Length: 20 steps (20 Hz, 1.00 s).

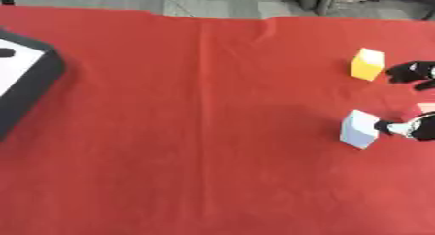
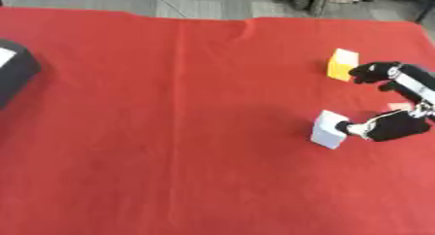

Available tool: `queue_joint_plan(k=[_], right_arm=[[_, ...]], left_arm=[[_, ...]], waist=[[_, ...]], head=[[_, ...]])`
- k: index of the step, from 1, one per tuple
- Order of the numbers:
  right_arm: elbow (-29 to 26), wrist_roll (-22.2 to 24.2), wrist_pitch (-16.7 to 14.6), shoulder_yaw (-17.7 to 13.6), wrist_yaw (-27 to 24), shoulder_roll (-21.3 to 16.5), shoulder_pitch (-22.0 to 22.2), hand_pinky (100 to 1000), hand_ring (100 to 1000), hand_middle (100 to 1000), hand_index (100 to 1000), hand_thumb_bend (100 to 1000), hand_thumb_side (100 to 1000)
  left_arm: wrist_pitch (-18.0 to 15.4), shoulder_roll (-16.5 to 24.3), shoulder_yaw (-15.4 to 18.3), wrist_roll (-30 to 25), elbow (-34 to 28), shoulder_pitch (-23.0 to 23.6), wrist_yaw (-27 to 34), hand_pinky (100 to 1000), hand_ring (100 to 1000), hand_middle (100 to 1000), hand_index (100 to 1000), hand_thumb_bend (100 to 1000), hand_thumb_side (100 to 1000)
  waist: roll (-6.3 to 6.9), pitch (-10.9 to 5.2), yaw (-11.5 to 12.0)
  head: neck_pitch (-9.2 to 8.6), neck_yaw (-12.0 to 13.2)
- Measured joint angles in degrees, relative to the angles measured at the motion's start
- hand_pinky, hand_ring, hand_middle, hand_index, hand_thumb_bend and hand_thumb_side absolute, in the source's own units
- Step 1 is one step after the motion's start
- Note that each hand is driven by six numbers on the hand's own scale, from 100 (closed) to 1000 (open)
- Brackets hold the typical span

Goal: Pick up the objects with one hand, pass them to the other hand, and then place them into the box on the other side of the table.

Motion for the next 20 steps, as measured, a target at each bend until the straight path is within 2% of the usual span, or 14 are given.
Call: queue_joint_plan(k=[4,5,6,7,20], right_arm=[[1.28,3.98,-0.47,1.11,-0.71,-1.16,-1.15,864,876,776,864,535,173],[1.88,4.67,-0.66,1.38,-0.69,-1.3,-1.53,868,876,779,863,508,139],[2.54,5.21,-0.8,1.66,-0.41,-1.44,-1.9,870,876,775,851,532,185],[3.31,5.65,-0.94,1.96,0.1,-1.52,-2.27,871,875,767,841,532,191],[14.1,6.72,-2.64,5.26,8.55,-0.44,-4.67,886,878,787,858,513,212]], left_arm=[[0.26,0.0,-0.01,-0.16,0.0,0.0,0.0,611,732,799,817,221,728],[0.31,0.0,-0.01,-0.2,0.0,0.0,0.0,611,732,798,816,223,723],[0.37,0.0,-0.02,-0.26,0.0,0.0,0.0,611,732,798,816,222,727],[0.42,0.0,-0.02,-0.32,0.0,0.0,0.0,611,732,798,816,222,727],[0.73,0.0,-0.36,-0.69,0.01,0.0,-0.08,610,731,794,813,214,730]], waist=[[-0.02,0.0,0.07],[-0.02,0.0,0.12],[-0.02,0.0,0.19],[-0.02,0.0,0.27],[0.03,0.15,0.67]], head=[[0.0,-0.33],[0.0,-0.43],[0.01,-0.5],[0.02,-0.57],[0.17,-0.81]])
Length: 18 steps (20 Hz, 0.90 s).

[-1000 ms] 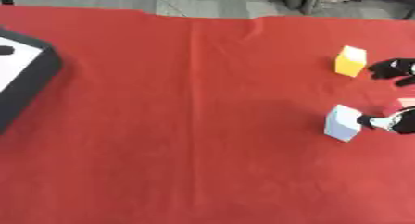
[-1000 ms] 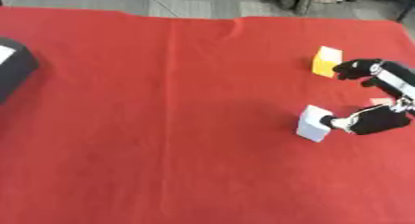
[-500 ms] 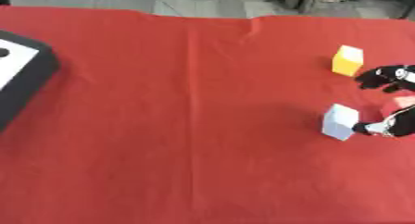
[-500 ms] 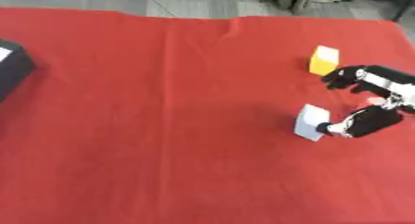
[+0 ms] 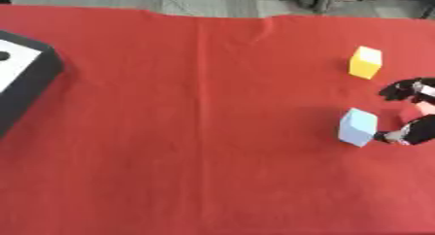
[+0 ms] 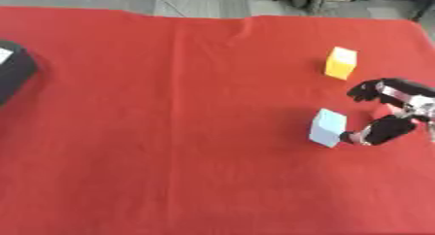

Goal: Pick up the objects with one hand, pass them to the other hand, and then place them into the box on the other side of the table.

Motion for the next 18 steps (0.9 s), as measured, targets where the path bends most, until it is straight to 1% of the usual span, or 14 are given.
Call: queue_joint_plan(k=[3,10,13,16,18], right_arm=[[1.1,0.32,-0.79,0.33,0.17,0.4,-0.18,883,879,787,860,514,211],[1.25,2.04,-2.87,0.36,-0.03,0.62,-0.92,882,884,797,868,544,220],[1.95,2.25,-3.09,0.17,-0.03,0.62,-1.64,883,884,797,868,544,221],[3.38,2.19,-3.14,0.23,0.06,0.92,-2.32,883,883,797,869,567,245],[4.49,2.08,-3.17,0.32,0.21,1.2,-2.88,881,880,792,865,562,242]], left_arm=[[0.01,0.0,-0.01,-0.01,0.0,-0.02,0.0,610,732,794,813,213,729],[0.11,0.0,-0.02,-0.05,0.01,-0.03,0.0,610,732,793,813,210,730],[0.17,0.0,-0.07,-0.11,0.01,-0.06,0.0,610,732,791,812,207,732],[0.26,0.0,-0.34,-0.2,0.02,-0.12,0.0,609,730,787,810,205,733],[0.28,0.0,-0.35,-0.22,0.02,-0.14,0.0,609,729,787,808,205,732]], waist=[[0.09,0.04,0.05],[0.29,0.24,0.1],[0.29,0.33,0.11],[0.29,0.41,0.24],[0.3,0.55,0.33]], head=[[0.0,0.0],[0.07,0.01],[0.07,0.01],[0.07,-0.12],[0.07,-0.2]])
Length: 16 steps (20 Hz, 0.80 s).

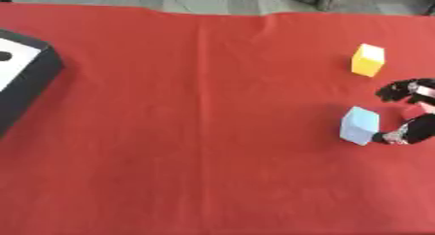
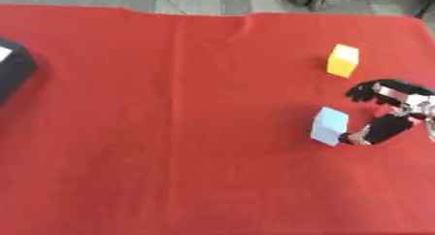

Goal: Pick up the objects with one hand, pass them to the other hand, and then place them into the box on the other side of the table.

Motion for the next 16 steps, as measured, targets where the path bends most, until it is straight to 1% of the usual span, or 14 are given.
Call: queue_joint_plan(k=[5,11,16], right_arm=[[2.03,-0.64,-0.28,0.8,0.28,0.98,-0.91,879,878,782,854,557,239],[3.07,-0.75,-0.57,1.63,0.36,1.69,-1.61,882,874,765,832,544,227],[3.67,-0.93,-0.4,2.07,0.7,2.01,-1.97,885,865,723,783,506,212]], left_arm=[[0.03,0.0,-0.01,-0.1,0.0,-0.13,0.0,610,732,786,805,200,733],[0.04,-0.01,-0.01,-0.12,0.0,-0.14,0.0,611,735,791,803,196,737],[0.07,-0.03,-0.01,-0.14,0.0,-0.15,0.0,612,735,793,802,190,741]], waist=[[0.03,0.15,0.2],[0.03,0.23,0.33],[0.02,0.47,0.5]], head=[[-0.01,-0.17],[-0.03,-0.21],[-0.05,-0.22]])
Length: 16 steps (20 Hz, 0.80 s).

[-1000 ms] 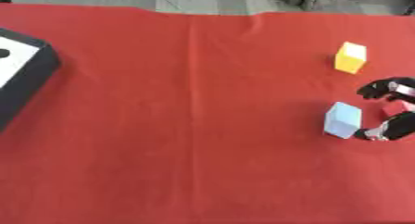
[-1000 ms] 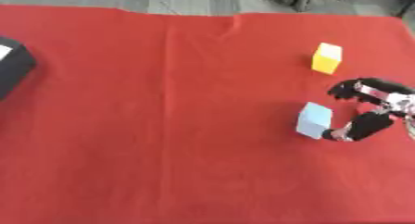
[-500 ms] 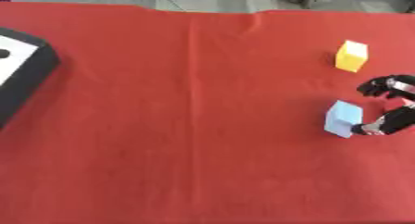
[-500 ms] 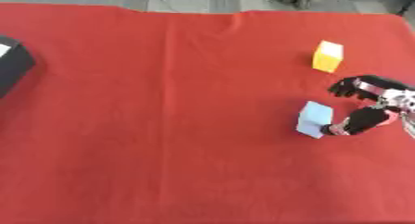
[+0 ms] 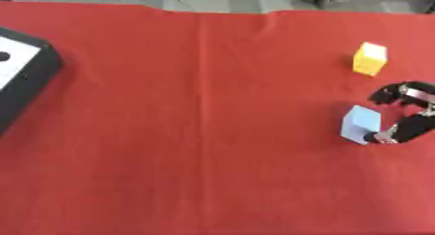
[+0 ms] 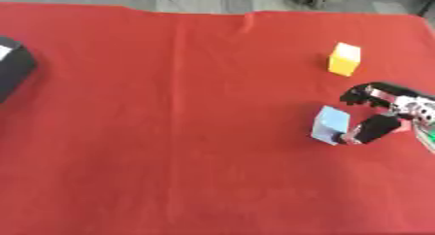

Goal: Pick up the objects with one hand, pass them to the other hand, and then place them into the box on the other side of the table.

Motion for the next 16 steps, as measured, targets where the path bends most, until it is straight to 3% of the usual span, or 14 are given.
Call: queue_joint_plan(k=[11,16], right_arm=[[0.68,0.74,0.24,1.03,0.59,0.99,-0.24,885,823,618,696,430,100],[0.47,0.46,0.27,1.03,-0.66,1.27,-0.21,876,800,557,644,283,100]], left_arm=[[0.08,-0.46,0.0,-0.08,0.0,0.0,0.0,614,734,793,800,186,745],[0.08,-0.46,0.0,-0.08,0.0,0.0,0.0,615,734,792,799,183,745]], waist=[[-0.03,0.07,0.21],[-0.03,0.07,0.2]], head=[[-0.02,-0.01],[-0.02,-0.01]])
